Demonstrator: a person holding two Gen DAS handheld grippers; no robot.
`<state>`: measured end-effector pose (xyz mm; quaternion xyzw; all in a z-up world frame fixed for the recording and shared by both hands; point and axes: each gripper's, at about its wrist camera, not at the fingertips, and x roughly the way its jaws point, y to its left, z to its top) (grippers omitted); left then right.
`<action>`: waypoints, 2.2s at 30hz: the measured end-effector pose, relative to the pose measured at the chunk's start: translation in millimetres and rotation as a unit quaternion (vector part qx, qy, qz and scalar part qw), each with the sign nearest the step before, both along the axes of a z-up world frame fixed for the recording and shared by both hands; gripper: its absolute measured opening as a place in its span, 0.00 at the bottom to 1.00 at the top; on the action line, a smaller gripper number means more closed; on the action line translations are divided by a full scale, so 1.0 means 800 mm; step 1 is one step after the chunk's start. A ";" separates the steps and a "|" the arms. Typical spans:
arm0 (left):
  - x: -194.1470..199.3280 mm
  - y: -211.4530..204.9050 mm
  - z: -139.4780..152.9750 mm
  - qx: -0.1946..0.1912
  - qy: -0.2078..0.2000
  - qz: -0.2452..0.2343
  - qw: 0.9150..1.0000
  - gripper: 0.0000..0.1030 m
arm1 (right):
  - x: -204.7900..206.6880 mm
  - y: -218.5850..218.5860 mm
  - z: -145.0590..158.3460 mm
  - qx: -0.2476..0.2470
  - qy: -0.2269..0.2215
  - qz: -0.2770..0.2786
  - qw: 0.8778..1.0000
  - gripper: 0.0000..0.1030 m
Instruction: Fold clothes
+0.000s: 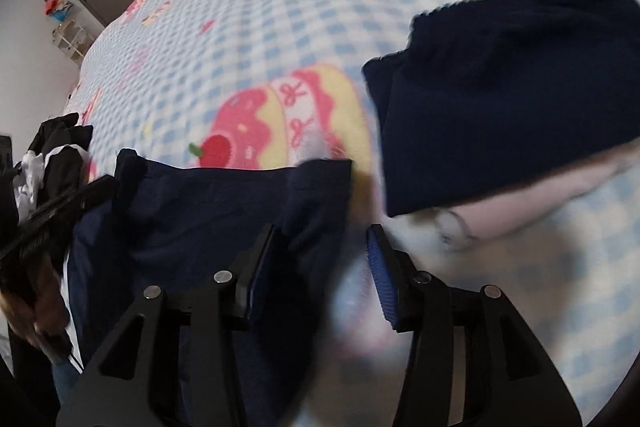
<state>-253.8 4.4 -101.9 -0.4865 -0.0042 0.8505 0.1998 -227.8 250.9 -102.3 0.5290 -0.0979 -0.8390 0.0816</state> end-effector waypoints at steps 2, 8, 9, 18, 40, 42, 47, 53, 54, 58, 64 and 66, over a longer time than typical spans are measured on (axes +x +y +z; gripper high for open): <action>-0.005 -0.004 -0.006 -0.037 -0.002 0.020 0.999 0.21 | 0.001 -0.006 0.001 0.031 0.013 0.014 0.999 0.25; 0.000 -0.024 0.022 -0.002 0.022 0.024 0.999 0.18 | 0.012 0.023 0.018 0.072 0.031 -0.011 0.997 0.18; 0.002 -0.021 0.028 0.005 0.030 0.011 0.999 0.18 | 0.014 0.028 0.022 0.047 0.033 -0.013 0.998 0.19; -0.030 0.005 -0.005 0.012 -0.030 -0.027 0.999 0.42 | 0.017 0.027 0.029 -0.017 0.022 0.023 0.999 0.27; -0.088 0.003 -0.012 0.026 -0.062 0.044 0.997 0.21 | -0.020 0.040 0.021 0.018 0.025 0.026 0.999 0.07; -0.061 -0.007 0.028 0.044 -0.012 0.033 0.998 0.49 | 0.008 0.034 0.049 0.006 0.055 0.049 0.997 0.22; 0.036 -0.033 0.085 0.072 0.038 0.026 0.996 0.48 | 0.071 0.016 0.084 -0.020 0.072 0.093 0.993 0.27; 0.148 -0.073 0.046 0.034 0.007 0.152 0.988 0.43 | 0.163 -0.019 0.056 -0.056 0.036 0.108 0.992 0.27; 0.157 -0.082 0.040 0.032 -0.001 0.178 0.983 0.43 | 0.175 -0.021 0.045 -0.058 0.028 0.097 0.993 0.28; 0.200 -0.110 0.023 0.055 -0.019 0.239 0.969 0.44 | 0.218 -0.007 0.024 -0.077 0.015 0.028 0.997 0.35; 0.269 -0.142 -0.027 0.164 -0.088 0.279 0.942 0.45 | 0.236 -0.005 0.026 -0.117 0.016 0.025 0.993 0.39; 0.281 -0.146 -0.044 0.214 -0.118 0.264 0.933 0.44 | 0.236 -0.010 0.026 -0.123 0.017 0.031 0.992 0.43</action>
